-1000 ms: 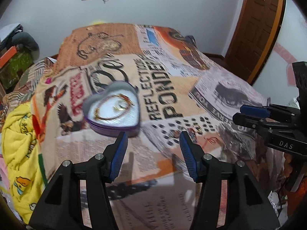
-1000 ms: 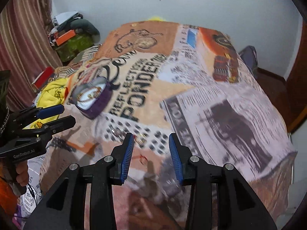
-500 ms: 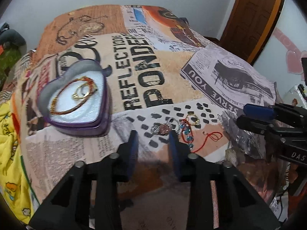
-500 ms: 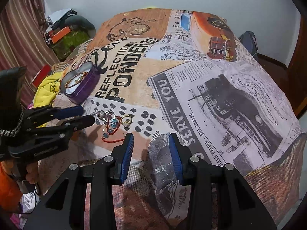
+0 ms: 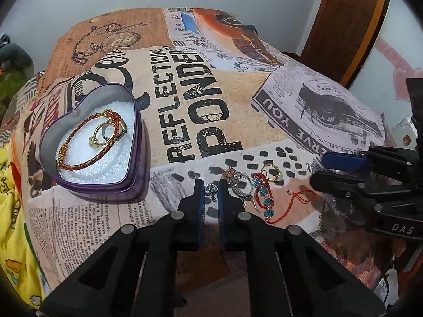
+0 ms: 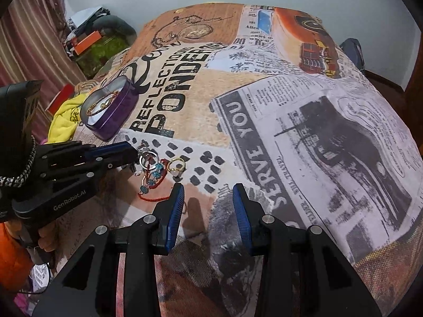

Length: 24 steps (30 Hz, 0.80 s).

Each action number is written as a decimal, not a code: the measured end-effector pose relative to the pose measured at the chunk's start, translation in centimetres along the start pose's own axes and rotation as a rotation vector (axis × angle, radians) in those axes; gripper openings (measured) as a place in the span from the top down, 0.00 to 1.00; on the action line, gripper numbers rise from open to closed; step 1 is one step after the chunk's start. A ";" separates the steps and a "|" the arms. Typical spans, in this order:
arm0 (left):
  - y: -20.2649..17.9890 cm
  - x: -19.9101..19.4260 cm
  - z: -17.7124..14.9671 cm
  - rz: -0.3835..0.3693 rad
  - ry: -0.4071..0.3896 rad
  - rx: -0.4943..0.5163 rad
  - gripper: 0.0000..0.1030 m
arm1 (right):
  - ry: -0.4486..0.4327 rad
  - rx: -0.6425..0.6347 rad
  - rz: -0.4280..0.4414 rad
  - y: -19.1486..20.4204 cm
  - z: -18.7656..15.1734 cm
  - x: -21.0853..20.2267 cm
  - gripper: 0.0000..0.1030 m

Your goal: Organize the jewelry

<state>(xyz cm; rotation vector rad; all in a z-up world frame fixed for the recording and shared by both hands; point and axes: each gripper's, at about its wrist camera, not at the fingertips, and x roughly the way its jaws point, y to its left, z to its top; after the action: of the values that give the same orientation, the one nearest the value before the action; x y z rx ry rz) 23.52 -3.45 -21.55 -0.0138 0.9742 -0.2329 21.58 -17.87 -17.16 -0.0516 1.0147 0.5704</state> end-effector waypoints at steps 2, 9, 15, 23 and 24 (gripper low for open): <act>0.0 -0.3 0.0 0.001 -0.008 -0.002 0.92 | 0.002 -0.008 0.003 0.2 0.3 0.4 0.66; 0.5 -2.8 -0.2 -0.001 -0.063 -0.026 0.92 | 0.011 -0.061 0.026 1.7 1.1 2.0 0.66; 0.9 -4.7 -0.3 0.020 -0.104 -0.020 0.92 | 0.006 -0.111 0.004 2.5 1.1 3.0 0.81; 1.1 -5.8 -0.4 0.010 -0.126 -0.039 0.92 | -0.008 -0.120 -0.010 2.9 1.1 2.5 0.85; 1.1 -6.0 -0.4 0.009 -0.130 -0.041 0.92 | -0.016 -0.115 -0.011 2.8 1.1 2.1 0.85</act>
<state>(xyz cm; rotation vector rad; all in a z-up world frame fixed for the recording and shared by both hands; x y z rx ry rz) 20.14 -1.15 -16.97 -0.0618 0.8495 -0.2011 21.91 -14.25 -17.62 -0.1543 0.9650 0.6183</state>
